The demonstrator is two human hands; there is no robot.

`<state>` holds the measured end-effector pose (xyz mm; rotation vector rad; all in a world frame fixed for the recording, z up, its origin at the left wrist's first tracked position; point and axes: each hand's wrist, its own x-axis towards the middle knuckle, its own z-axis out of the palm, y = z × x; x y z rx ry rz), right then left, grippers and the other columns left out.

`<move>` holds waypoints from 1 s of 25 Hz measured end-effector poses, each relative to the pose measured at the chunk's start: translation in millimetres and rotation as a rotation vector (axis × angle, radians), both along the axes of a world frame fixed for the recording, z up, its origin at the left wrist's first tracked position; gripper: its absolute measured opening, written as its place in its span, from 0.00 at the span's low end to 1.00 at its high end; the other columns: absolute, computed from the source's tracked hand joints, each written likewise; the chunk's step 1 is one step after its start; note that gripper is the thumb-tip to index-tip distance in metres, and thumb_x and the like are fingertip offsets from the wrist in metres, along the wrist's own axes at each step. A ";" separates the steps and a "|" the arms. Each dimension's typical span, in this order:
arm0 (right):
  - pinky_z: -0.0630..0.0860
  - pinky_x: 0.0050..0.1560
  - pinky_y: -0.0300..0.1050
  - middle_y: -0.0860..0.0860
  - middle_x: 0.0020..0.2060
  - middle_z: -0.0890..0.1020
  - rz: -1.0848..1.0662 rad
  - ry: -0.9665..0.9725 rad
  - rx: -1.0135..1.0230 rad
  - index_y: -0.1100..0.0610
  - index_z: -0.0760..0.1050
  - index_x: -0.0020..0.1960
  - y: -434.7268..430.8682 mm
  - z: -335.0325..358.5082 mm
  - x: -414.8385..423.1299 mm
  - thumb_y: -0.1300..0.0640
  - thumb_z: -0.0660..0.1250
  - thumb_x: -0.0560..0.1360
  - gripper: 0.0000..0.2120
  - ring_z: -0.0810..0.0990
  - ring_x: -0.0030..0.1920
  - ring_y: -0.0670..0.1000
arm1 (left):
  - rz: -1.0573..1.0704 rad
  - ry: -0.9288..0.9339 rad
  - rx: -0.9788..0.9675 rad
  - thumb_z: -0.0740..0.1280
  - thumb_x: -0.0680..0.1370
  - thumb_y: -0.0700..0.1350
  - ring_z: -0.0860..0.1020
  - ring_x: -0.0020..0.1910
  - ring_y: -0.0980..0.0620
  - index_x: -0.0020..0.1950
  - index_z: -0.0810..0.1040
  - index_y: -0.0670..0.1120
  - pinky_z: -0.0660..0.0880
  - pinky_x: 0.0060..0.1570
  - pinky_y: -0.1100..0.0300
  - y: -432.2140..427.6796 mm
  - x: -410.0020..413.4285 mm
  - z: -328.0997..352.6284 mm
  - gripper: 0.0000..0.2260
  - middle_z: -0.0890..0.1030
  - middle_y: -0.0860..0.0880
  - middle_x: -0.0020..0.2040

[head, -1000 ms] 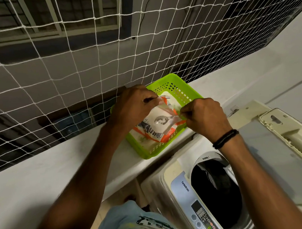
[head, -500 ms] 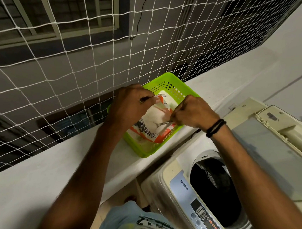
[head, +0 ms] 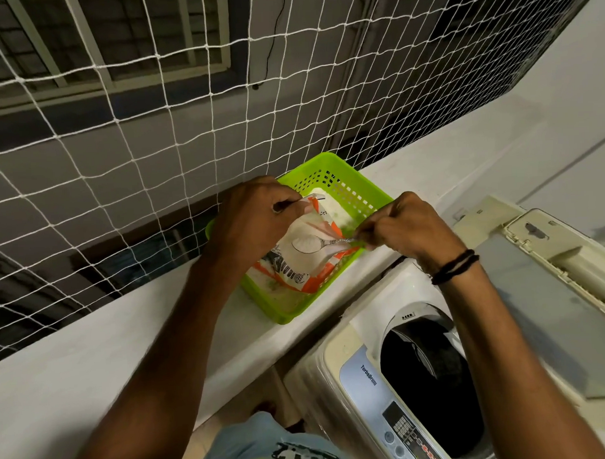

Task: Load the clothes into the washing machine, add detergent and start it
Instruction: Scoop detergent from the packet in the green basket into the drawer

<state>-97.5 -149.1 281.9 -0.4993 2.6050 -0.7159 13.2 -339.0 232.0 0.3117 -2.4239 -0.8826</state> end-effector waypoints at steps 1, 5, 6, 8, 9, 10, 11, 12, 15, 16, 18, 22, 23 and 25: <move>0.78 0.44 0.43 0.48 0.32 0.85 -0.011 -0.024 -0.033 0.54 0.86 0.35 3.1 0.8 1.9 0.62 0.66 0.63 0.10 0.81 0.41 0.48 | -0.004 -0.001 -0.005 0.73 0.74 0.53 0.80 0.39 0.52 0.48 0.86 0.46 0.78 0.43 0.55 0.8 0.4 0.7 0.11 0.83 0.49 0.43; 0.79 0.49 0.50 0.49 0.29 0.85 -0.050 -0.082 -0.163 0.55 0.86 0.34 15.7 2.5 4.5 0.68 0.65 0.62 0.13 0.83 0.42 0.52 | -0.006 -0.021 -0.012 0.72 0.75 0.54 0.80 0.40 0.53 0.49 0.86 0.49 0.78 0.43 0.56 3.6 1.1 0.7 0.10 0.83 0.51 0.44; 0.79 0.48 0.49 0.49 0.29 0.85 -0.060 -0.092 -0.183 0.55 0.86 0.34 18.6 2.7 4.6 0.68 0.65 0.62 0.13 0.82 0.41 0.52 | -0.003 -0.021 -0.014 0.71 0.75 0.55 0.80 0.41 0.54 0.49 0.85 0.50 0.78 0.44 0.56 4.6 1.4 0.3 0.10 0.82 0.51 0.44; 0.76 0.40 0.45 0.54 0.30 0.85 -0.070 -0.125 -0.226 0.56 0.86 0.34 24.7 3.2 5.5 0.70 0.65 0.62 0.14 0.78 0.37 0.50 | 0.010 -0.010 -0.024 0.71 0.75 0.55 0.80 0.43 0.53 0.49 0.85 0.51 0.77 0.45 0.57 7.4 2.5 0.8 0.10 0.82 0.52 0.45; 0.72 0.34 0.40 0.56 0.32 0.85 -0.069 -0.140 -0.250 0.56 0.86 0.35 28.7 4.5 6.8 0.70 0.65 0.62 0.14 0.76 0.34 0.48 | 0.014 0.000 -0.033 0.71 0.75 0.55 0.80 0.44 0.53 0.50 0.85 0.52 0.77 0.46 0.57 9.6 3.0 0.7 0.09 0.82 0.52 0.45; 0.68 0.30 0.36 0.57 0.33 0.85 -0.067 -0.149 -0.267 0.56 0.86 0.36 32.4 6.2 8.1 0.71 0.65 0.62 0.14 0.74 0.32 0.46 | 0.017 0.010 -0.039 0.72 0.75 0.54 0.81 0.45 0.53 0.51 0.85 0.52 0.77 0.47 0.57 11.4 3.7 0.6 0.09 0.82 0.52 0.46; 0.65 0.27 0.31 0.57 0.33 0.85 -0.069 -0.157 -0.285 0.57 0.86 0.37 36.6 8.5 9.1 0.71 0.65 0.63 0.15 0.73 0.30 0.43 | 0.017 0.015 -0.042 0.72 0.75 0.52 0.81 0.46 0.53 0.51 0.84 0.51 0.77 0.48 0.58 13.6 4.7 0.8 0.08 0.82 0.52 0.47; 0.63 0.25 0.29 0.55 0.32 0.85 -0.070 -0.164 -0.304 0.58 0.86 0.38 42.0 10.3 9.7 0.72 0.65 0.63 0.15 0.72 0.28 0.41 | 0.015 0.016 -0.046 0.73 0.74 0.49 0.81 0.47 0.52 0.52 0.84 0.51 0.77 0.49 0.59 16.0 5.5 0.8 0.08 0.82 0.52 0.48; 0.62 0.22 0.28 0.51 0.29 0.84 -0.091 -0.195 -0.368 0.61 0.86 0.39 63.9 15.9 10.5 0.73 0.65 0.65 0.14 0.71 0.25 0.41 | -0.007 0.025 -0.088 0.71 0.73 0.44 0.80 0.50 0.49 0.54 0.83 0.51 0.76 0.53 0.56 26.4 7.9 4.9 0.10 0.81 0.51 0.50; 0.63 0.22 0.28 0.51 0.28 0.84 -0.096 -0.201 -0.385 0.62 0.86 0.40 72.5 17.5 11.4 0.74 0.65 0.65 0.14 0.72 0.26 0.41 | -0.020 0.028 -0.093 0.70 0.72 0.43 0.80 0.51 0.48 0.55 0.83 0.51 0.76 0.54 0.53 31.8 9.0 7.8 0.12 0.81 0.50 0.51; 0.64 0.23 0.28 0.50 0.28 0.84 -0.130 -0.205 -0.419 0.64 0.85 0.41 91.6 18.7 12.3 0.75 0.64 0.66 0.13 0.75 0.30 0.43 | -0.037 0.043 -0.081 0.67 0.69 0.41 0.79 0.53 0.47 0.55 0.82 0.50 0.76 0.56 0.50 45.4 10.9 14.1 0.16 0.80 0.50 0.53; 0.65 0.24 0.31 0.52 0.33 0.86 -0.250 -0.202 -0.442 0.62 0.85 0.39 144.5 11.9 10.6 0.74 0.64 0.66 0.14 0.78 0.36 0.47 | -0.066 0.121 -0.064 0.65 0.70 0.43 0.78 0.56 0.47 0.56 0.82 0.50 0.74 0.58 0.49 88.6 7.6 23.8 0.16 0.80 0.50 0.55; 0.66 0.24 0.30 0.52 0.35 0.86 -0.272 -0.199 -0.431 0.61 0.86 0.39 159.7 7.9 9.6 0.74 0.64 0.65 0.14 0.78 0.36 0.46 | -0.085 0.151 -0.064 0.65 0.70 0.40 0.79 0.56 0.47 0.56 0.82 0.48 0.75 0.58 0.48 102.0 4.3 23.8 0.16 0.80 0.49 0.55; 0.66 0.24 0.28 0.52 0.37 0.87 -0.344 -0.186 -0.423 0.61 0.85 0.39 196.1 -3.2 8.0 0.73 0.65 0.65 0.13 0.79 0.35 0.44 | -0.152 0.179 -0.035 0.65 0.69 0.36 0.79 0.54 0.46 0.55 0.83 0.46 0.76 0.56 0.48 135.9 -5.5 19.2 0.17 0.81 0.47 0.54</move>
